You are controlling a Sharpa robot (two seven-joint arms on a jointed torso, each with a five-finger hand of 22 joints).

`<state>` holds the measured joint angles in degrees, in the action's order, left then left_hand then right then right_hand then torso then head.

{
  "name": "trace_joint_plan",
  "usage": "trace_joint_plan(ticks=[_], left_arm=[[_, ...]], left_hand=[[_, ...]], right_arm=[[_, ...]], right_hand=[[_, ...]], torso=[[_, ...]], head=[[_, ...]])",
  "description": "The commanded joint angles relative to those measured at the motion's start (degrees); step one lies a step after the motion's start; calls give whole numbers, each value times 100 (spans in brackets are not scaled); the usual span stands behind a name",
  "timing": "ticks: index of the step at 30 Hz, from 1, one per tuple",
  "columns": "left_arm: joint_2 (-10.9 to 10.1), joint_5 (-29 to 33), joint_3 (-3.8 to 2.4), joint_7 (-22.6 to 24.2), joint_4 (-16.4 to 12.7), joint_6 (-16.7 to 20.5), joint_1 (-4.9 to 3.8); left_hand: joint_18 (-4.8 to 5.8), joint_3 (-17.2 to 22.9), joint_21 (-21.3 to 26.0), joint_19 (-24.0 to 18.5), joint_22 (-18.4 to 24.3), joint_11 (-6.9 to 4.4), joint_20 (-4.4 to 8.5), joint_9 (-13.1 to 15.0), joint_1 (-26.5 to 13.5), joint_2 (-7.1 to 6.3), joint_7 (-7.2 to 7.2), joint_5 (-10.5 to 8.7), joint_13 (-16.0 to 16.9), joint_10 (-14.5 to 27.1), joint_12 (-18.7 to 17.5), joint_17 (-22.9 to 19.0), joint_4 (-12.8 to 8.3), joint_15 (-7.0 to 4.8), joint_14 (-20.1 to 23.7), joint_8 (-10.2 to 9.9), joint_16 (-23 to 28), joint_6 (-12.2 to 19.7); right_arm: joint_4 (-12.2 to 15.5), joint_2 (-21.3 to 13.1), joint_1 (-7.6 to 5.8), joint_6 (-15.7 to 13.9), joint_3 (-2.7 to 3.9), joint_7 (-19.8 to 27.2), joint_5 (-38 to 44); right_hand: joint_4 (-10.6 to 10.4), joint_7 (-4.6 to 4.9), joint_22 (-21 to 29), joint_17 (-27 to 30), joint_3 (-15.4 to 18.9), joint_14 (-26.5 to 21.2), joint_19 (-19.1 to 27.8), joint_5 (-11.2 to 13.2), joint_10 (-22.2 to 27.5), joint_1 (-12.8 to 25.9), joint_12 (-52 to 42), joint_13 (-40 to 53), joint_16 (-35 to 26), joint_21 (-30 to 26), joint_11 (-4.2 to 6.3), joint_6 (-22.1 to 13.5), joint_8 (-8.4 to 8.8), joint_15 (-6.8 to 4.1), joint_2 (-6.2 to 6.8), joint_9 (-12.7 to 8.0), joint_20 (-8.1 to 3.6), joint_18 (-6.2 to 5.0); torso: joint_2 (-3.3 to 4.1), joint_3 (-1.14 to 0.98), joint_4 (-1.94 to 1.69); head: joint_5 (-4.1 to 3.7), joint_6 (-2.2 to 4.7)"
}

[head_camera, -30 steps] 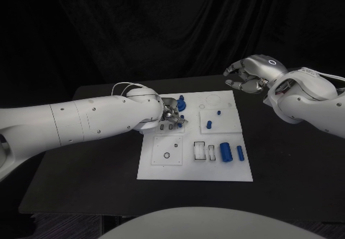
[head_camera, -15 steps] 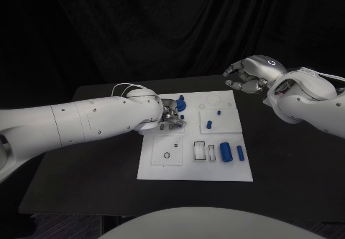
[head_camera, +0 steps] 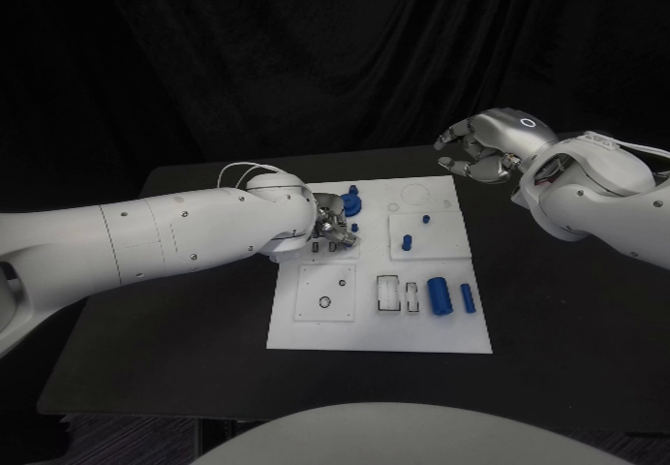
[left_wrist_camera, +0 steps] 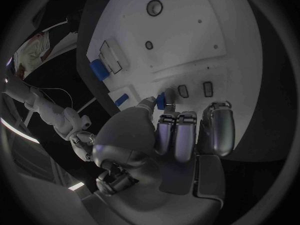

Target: Assemble the parts on the task board

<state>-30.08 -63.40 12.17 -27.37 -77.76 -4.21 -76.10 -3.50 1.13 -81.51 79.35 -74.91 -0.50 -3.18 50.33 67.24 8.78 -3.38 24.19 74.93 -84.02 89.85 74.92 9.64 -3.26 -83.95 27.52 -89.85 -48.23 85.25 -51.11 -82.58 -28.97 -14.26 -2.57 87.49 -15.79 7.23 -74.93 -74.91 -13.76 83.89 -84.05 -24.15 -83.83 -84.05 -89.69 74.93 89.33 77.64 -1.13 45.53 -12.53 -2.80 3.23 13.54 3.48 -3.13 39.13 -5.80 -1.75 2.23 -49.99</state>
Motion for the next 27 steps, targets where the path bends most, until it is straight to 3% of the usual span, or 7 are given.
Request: trace_joint_plan(ticks=[1,7,13,18,27], left_arm=[[12,12,-3,158,2,-82,13],[3,12,-3,206,11,-85,15],[-42,12,-3,247,-18,1,16],[-154,12,-3,258,-113,149,17],[-442,12,-2,316,-347,456,28]], left_hand=[[-37,133,43,-49,-75,2,0,42,38,-32,15,90,1507,-598,15,1508,-24,2,-605,-46,-15,-42],[-40,696,69,-59,-92,2,2,234,-49,-241,11,489,1507,-598,15,1508,-79,7,-605,-147,-15,-79],[-42,1275,95,-65,-111,1,-5,457,-226,-448,-2,658,1507,-598,15,1508,-121,15,-605,-202,-15,-83],[-44,1613,114,-71,-121,12,-10,614,-354,-548,0,606,1507,-598,15,1508,-164,10,-605,-216,-15,-86],[-44,1766,121,-68,-132,13,-11,690,-422,-595,-1,575,1507,-598,15,1508,-191,11,-605,-225,-15,-93]], right_arm=[[-2,0,15,92,4,-124,16],[-6,2,19,145,4,-156,16],[-6,0,21,195,4,-194,16],[0,-11,22,233,4,-231,16],[7,-32,22,293,4,-281,16]], right_hand=[[12,-7,-1114,-1437,-39,581,-78,-26,-614,-38,-28,1503,-47,-47,-34,1,-11,47,-37,-11,37,17],[27,-8,-1108,-1429,-61,578,-69,-41,-606,-56,-23,1495,-59,-69,-32,1,-12,46,-39,-17,37,12],[39,-10,-1101,-1423,-83,575,-60,-59,-602,-70,-21,1491,-69,-89,-31,7,-16,44,-44,-22,36,7],[48,-10,-1099,-1416,-99,572,-56,-77,-593,-80,-15,1481,-80,-99,-29,11,-20,43,-46,-26,36,5],[51,-11,-1089,-1405,-106,567,-43,-85,-573,-83,-3,1462,-99,-131,-29,13,-21,43,-46,-28,35,-2]], torso=[[1,0,4],[0,-3,4],[-3,-3,1],[-3,-7,1],[-3,-10,7]], head=[[12,-1],[22,-1],[22,-1],[28,-1],[60,-1]])
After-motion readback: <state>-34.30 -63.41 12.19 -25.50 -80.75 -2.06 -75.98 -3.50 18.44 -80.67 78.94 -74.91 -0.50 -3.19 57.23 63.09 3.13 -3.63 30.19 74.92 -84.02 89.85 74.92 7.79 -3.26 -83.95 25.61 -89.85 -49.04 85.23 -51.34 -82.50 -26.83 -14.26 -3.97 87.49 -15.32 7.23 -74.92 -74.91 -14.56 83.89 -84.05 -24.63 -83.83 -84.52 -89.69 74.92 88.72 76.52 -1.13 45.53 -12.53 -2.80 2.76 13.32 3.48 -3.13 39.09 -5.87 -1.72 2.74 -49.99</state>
